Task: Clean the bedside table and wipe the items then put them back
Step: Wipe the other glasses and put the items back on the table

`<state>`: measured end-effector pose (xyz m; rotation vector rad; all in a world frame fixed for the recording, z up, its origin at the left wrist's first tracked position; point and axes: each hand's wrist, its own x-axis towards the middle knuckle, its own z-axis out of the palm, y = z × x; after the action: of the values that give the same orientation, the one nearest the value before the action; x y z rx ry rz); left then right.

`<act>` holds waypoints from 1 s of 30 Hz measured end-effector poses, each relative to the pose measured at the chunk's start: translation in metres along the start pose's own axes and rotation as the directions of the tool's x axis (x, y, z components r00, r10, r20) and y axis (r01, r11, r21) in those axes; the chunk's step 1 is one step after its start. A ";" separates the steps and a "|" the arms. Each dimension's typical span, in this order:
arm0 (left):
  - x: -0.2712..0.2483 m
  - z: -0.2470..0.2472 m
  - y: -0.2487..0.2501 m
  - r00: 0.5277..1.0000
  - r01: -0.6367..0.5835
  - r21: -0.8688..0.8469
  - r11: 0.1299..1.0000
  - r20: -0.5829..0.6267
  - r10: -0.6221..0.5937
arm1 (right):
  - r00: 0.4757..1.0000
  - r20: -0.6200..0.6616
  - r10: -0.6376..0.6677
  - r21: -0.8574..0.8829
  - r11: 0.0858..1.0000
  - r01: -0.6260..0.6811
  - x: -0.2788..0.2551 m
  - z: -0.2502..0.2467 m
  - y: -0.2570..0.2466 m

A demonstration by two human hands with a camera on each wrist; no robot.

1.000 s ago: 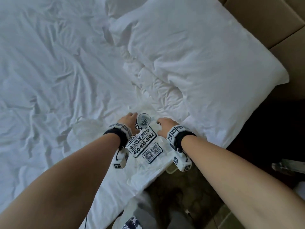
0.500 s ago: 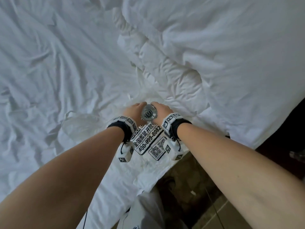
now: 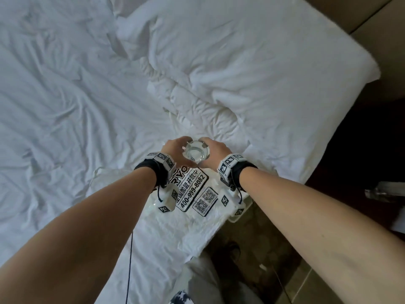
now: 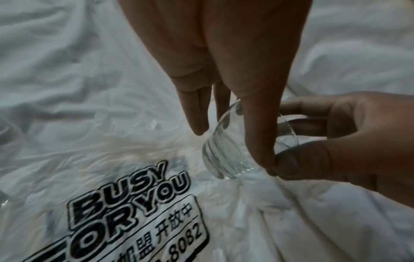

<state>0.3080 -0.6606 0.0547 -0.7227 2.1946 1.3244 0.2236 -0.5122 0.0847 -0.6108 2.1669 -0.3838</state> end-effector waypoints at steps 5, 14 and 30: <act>-0.036 -0.012 0.064 0.996 -0.089 0.029 0.996 -0.003 0.089 | 0.994 -0.091 -0.061 -0.009 0.998 0.060 -0.055 -0.050 -0.004; -0.112 0.014 0.211 0.943 -0.321 0.361 0.876 0.038 0.330 | 0.954 -0.288 -0.084 -0.015 0.996 0.083 -0.179 -0.140 0.037; -0.190 0.253 0.433 0.807 -0.570 0.509 0.645 0.200 0.555 | 0.847 -0.523 0.095 0.150 0.989 -0.018 -0.406 -0.224 0.280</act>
<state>0.2000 -0.2260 0.3503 0.2383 2.7075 0.8238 0.1819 -0.0425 0.3512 -0.3852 2.6468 -0.7372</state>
